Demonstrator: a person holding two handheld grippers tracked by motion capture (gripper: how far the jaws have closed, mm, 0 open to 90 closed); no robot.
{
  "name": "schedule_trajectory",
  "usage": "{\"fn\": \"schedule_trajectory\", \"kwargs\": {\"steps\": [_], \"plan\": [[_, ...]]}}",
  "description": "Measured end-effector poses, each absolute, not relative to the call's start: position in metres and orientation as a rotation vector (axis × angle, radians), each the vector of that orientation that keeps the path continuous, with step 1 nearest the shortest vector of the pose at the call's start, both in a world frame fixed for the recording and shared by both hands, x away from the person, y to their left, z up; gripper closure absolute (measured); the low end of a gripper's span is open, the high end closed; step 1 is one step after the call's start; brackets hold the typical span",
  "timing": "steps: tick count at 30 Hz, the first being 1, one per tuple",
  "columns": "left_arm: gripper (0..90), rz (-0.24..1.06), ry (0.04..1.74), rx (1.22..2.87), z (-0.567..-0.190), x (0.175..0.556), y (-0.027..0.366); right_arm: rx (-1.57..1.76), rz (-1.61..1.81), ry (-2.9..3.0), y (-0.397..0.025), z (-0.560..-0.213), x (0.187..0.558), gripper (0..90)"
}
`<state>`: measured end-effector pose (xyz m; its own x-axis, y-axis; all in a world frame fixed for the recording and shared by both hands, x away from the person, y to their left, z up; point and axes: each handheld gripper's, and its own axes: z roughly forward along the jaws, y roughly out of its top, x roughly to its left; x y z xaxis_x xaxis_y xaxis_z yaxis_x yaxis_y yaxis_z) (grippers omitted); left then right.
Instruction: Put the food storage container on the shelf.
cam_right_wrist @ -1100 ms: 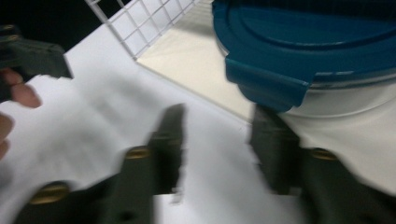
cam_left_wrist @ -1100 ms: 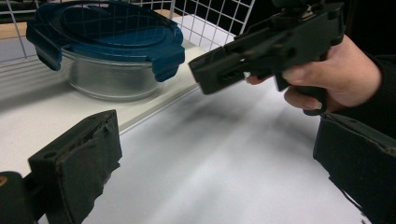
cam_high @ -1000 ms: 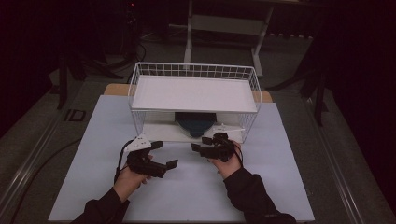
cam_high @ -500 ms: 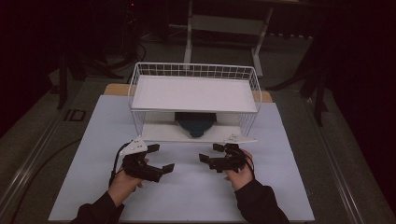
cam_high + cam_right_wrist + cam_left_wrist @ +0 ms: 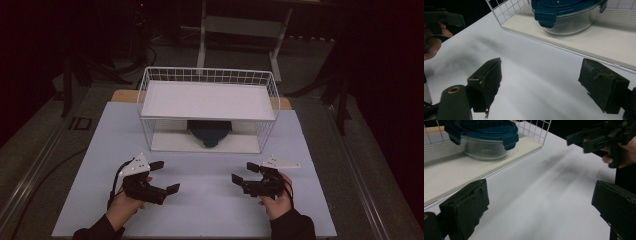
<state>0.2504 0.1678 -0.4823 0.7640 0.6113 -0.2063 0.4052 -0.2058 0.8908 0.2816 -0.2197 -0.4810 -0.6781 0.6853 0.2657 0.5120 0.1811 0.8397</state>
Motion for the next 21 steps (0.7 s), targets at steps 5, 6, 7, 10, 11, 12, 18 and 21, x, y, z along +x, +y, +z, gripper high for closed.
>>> {"fn": "schedule_trajectory", "kwargs": {"steps": [5,6,7,10,11,12,18,21], "plan": [[1.1,0.229,0.789,1.845,-0.488,0.247,0.168,1.143,1.457,2.27,-0.232,-0.48,0.269,17.9],[1.1,0.229,0.792,1.844,-0.49,0.247,0.167,1.144,1.451,2.263,-0.233,-0.48,0.267,17.8],[1.1,0.225,0.792,1.851,-0.493,0.248,0.166,1.147,1.448,2.255,-0.236,-0.481,0.266,17.9],[1.1,0.215,0.79,1.868,-0.498,0.247,0.163,1.169,1.439,2.255,-0.242,-0.484,0.262,18.0],[1.1,0.211,0.787,1.87,-0.499,0.247,0.162,1.173,1.435,2.258,-0.243,-0.486,0.262,17.9],[1.1,0.211,0.783,1.873,-0.499,0.246,0.161,1.18,1.434,2.264,-0.245,-0.488,0.261,17.9],[1.1,0.227,0.77,1.864,-0.501,0.247,0.16,1.226,1.388,2.3,-0.25,-0.503,0.265,18.1],[1.1,0.226,0.777,1.857,-0.502,0.249,0.16,1.239,1.385,2.29,-0.253,-0.505,0.268,18.3]]}}
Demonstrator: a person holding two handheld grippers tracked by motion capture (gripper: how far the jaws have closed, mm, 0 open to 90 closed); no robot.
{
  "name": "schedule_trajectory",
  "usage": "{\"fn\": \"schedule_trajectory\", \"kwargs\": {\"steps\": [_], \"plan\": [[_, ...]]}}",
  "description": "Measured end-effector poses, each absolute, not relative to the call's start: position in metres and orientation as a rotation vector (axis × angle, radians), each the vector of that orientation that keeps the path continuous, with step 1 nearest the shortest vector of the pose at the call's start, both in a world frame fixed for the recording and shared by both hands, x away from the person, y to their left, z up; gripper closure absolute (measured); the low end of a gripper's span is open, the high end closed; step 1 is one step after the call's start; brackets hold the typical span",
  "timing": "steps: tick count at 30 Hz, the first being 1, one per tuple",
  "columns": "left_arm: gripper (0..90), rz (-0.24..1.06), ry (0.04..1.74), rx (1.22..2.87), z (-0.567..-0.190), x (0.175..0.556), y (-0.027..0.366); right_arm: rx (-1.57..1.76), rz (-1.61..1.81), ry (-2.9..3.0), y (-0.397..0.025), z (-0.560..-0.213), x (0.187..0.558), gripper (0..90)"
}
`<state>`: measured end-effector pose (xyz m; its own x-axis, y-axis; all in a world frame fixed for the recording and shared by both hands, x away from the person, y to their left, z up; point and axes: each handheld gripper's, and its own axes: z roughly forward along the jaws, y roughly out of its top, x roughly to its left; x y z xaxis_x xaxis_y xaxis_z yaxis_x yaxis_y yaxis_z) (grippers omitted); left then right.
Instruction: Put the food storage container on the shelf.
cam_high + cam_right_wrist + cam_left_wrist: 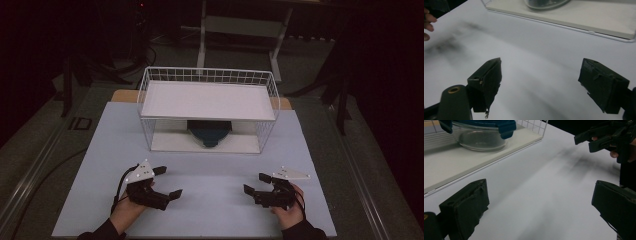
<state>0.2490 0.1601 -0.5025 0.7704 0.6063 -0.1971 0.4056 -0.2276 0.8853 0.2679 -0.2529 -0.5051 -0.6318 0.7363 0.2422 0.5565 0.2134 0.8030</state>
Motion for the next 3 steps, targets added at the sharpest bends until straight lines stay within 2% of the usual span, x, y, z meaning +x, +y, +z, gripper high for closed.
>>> {"fn": "schedule_trajectory", "kwargs": {"steps": [3], "plan": [[1.1,0.228,0.772,1.858,-0.5024,0.2486,0.1598,1.253,1.39,2.285,-0.255,-0.5059,0.2691,18.3]]}}
